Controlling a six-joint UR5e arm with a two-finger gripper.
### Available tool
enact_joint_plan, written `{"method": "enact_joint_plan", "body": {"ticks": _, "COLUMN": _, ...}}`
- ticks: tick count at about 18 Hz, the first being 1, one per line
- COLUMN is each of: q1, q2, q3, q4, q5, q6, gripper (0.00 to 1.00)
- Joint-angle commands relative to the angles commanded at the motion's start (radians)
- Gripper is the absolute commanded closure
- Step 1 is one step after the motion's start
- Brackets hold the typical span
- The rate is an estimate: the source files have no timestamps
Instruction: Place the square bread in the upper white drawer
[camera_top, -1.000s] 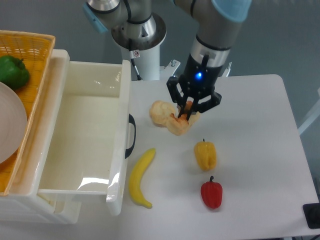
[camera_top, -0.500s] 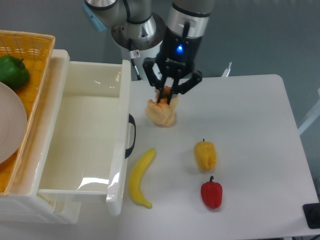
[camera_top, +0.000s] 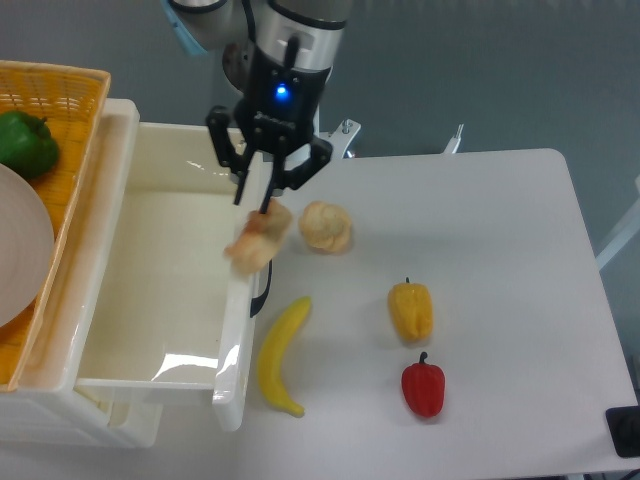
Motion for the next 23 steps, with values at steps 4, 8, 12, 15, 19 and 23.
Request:
{"method": "enact_joint_plan", "body": {"ticks": 4, "q1": -0.011, "q2": -0.002, "q3": -0.002, "q4": 0.000, "q5": 0.000, "q6": -0.006, "gripper": 0.58}}
{"method": "enact_joint_plan", "body": {"ticks": 8, "q1": 0.015, "q2": -0.003, "q3": -0.012, "q4": 0.002, "q5": 0.005, "q6": 0.003, "gripper": 0.58}}
{"method": "enact_joint_plan", "body": {"ticks": 12, "q1": 0.037, "q2": -0.006, "q3": -0.015, "q4": 0.005, "q5": 0.009, "q6": 0.006, "gripper": 0.50}}
{"method": "enact_joint_plan", "body": {"ticks": 15, "q1": 0.057, "q2": -0.014, "q3": -0.017, "q4": 0.005, "q5": 0.017, "q6": 0.067, "gripper": 0.46}}
{"method": "enact_joint_plan", "body": {"ticks": 19, "q1": 0.121, "q2": -0.046, "q3": -0.029, "q4": -0.002, "q5": 0.050, "q6": 0.223, "gripper": 0.11}}
{"method": "enact_joint_plan", "body": {"ticks": 23, "q1": 0.129, "q2": -0.063, "q3": -0.107, "q4": 0.005, "q5": 0.221, "q6": 0.453, "gripper": 0.01}}
